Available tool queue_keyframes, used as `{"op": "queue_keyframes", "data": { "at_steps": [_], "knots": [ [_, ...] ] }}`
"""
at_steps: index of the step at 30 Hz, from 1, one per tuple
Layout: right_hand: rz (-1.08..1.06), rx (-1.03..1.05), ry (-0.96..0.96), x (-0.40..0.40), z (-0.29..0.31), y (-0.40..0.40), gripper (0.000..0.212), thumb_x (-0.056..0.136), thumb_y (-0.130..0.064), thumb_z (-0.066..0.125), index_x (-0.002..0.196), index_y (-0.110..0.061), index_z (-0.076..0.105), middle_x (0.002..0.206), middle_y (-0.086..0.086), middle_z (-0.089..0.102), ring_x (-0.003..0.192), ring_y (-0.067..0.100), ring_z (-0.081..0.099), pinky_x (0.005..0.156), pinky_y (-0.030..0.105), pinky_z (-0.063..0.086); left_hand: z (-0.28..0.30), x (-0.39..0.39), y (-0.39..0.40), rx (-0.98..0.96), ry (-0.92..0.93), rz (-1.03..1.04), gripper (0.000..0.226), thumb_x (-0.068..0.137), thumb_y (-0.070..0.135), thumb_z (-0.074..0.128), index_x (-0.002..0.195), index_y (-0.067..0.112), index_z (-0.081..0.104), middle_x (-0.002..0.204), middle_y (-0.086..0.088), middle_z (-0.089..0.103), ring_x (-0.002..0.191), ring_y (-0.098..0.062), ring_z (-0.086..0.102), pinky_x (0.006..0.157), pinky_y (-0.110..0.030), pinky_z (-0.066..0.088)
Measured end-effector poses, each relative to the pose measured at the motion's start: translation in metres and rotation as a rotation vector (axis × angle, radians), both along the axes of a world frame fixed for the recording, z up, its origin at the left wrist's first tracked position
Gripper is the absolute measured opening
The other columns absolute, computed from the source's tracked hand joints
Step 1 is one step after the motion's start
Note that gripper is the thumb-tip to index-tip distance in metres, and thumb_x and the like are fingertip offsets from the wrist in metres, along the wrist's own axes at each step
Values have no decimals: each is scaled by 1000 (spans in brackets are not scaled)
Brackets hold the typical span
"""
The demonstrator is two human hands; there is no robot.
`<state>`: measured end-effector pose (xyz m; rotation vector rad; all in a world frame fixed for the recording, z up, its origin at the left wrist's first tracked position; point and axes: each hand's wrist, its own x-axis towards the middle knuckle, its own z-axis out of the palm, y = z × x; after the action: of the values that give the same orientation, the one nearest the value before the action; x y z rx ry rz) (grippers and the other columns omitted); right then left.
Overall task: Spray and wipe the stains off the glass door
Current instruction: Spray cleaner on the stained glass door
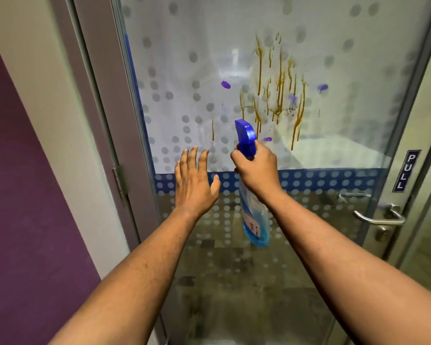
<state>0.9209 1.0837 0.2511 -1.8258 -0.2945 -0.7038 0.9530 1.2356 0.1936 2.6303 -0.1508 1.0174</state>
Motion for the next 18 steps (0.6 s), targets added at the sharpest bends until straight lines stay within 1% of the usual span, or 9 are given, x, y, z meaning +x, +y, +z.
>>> {"op": "queue_keyframes", "data": {
  "at_steps": [2,4,7,9,11,13,14,16,18],
  "knots": [
    [1,11,28,-3,-12,0,15,85,-30,63,93,-16,63,81,8,67,76,27,66,74,45,59,-2,0,3,-9,0,-4,69,96,39,53,156,20,24,166,-7,15,155,-27,2,126,-48,7],
    [-14,5,53,-6,-23,-7,15,87,-28,63,97,-16,63,83,7,67,78,24,65,74,39,57,-3,0,2,-16,6,-12,70,96,40,53,156,20,24,166,-7,14,155,-26,2,125,-48,6],
    [-94,15,72,-8,-37,-28,12,88,-27,64,94,-17,63,80,2,66,77,18,64,70,31,54,-4,1,-6,-6,3,-46,69,96,39,52,155,19,24,165,-8,15,155,-27,3,126,-48,7],
    [-172,56,60,-10,-41,-46,12,87,-27,64,92,-16,63,78,1,65,76,16,63,68,30,51,-4,2,-14,5,-11,-73,68,96,39,52,155,19,25,165,-8,16,155,-27,4,125,-49,8],
    [-252,131,40,-14,-38,-66,9,88,-25,63,90,-16,62,78,2,64,76,20,63,68,35,52,-3,3,-24,11,-5,-107,68,96,39,52,155,19,25,165,-8,15,155,-27,4,125,-48,8],
    [-309,206,9,-18,-33,-84,4,87,-25,64,88,-24,60,79,3,64,80,27,65,75,44,58,-1,4,-34,20,2,-137,68,97,39,51,156,19,23,165,-8,13,155,-27,2,126,-48,6],
    [-321,231,-2,-20,-29,-91,5,85,-27,64,88,-29,60,81,3,65,82,29,66,78,47,58,0,4,-39,27,3,-149,69,97,40,51,156,19,22,166,-8,12,155,-26,2,126,-47,5],
    [-333,259,-16,-24,-22,-102,8,79,-35,63,86,-35,61,84,1,67,81,30,67,81,51,58,1,4,-49,43,10,-178,70,97,40,50,157,20,20,166,-7,10,155,-26,0,126,-47,4],
    [-338,262,-21,-29,-19,-111,13,75,-41,62,88,-41,61,86,-4,67,83,29,69,81,53,58,1,2,-61,54,18,-215,70,98,41,49,158,21,19,166,-6,9,155,-25,-1,126,-47,4]
  ]
}}
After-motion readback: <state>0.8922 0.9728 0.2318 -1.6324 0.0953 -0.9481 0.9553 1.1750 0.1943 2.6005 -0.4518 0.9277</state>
